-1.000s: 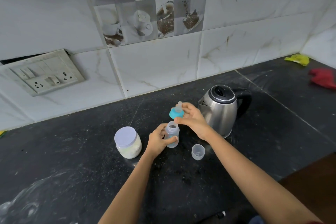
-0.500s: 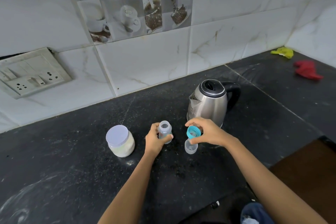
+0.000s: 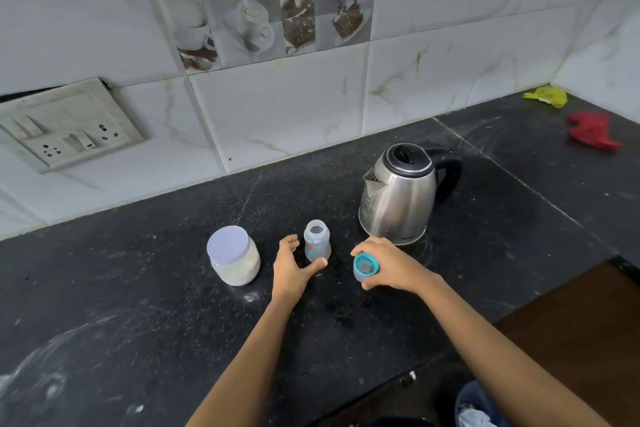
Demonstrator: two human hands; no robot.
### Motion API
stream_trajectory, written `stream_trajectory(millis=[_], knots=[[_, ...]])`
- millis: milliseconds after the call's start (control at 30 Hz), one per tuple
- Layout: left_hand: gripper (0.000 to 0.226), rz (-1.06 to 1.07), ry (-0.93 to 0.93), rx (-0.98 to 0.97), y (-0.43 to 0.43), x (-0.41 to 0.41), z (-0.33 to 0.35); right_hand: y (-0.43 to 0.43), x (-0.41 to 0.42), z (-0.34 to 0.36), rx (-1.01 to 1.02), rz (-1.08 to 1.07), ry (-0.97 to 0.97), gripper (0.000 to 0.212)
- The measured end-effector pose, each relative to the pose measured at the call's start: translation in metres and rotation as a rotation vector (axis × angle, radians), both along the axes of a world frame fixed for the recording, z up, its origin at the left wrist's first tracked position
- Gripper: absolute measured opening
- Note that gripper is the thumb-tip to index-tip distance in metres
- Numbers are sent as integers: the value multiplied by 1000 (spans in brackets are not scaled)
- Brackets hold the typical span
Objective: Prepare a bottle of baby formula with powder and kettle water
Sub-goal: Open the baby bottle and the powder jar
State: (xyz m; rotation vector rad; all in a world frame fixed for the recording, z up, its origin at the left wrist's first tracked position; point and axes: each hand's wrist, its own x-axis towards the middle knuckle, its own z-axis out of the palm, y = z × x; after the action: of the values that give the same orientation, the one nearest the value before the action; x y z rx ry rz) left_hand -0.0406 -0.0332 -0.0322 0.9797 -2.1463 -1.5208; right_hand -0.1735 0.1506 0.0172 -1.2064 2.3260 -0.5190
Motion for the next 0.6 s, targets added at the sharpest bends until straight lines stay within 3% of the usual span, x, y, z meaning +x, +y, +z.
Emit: stream_trajectory(millis=[100, 200, 333, 467, 600], knots=[[82, 42, 37, -45, 1, 11, 5, 0, 2, 6, -47, -6, 26, 68], [70, 104, 101, -120, 1, 23, 17, -8, 9, 21, -259, 13, 129, 55], [56, 306, 177, -387, -3, 40, 41, -41, 23, 40, -422, 78, 182, 37], [72, 503, 207, -456, -21, 60, 45, -90, 42, 49, -356, 131, 126, 42], [94, 521, 123, -304, -42, 81, 36, -143, 67, 53, -215, 144, 120, 58]])
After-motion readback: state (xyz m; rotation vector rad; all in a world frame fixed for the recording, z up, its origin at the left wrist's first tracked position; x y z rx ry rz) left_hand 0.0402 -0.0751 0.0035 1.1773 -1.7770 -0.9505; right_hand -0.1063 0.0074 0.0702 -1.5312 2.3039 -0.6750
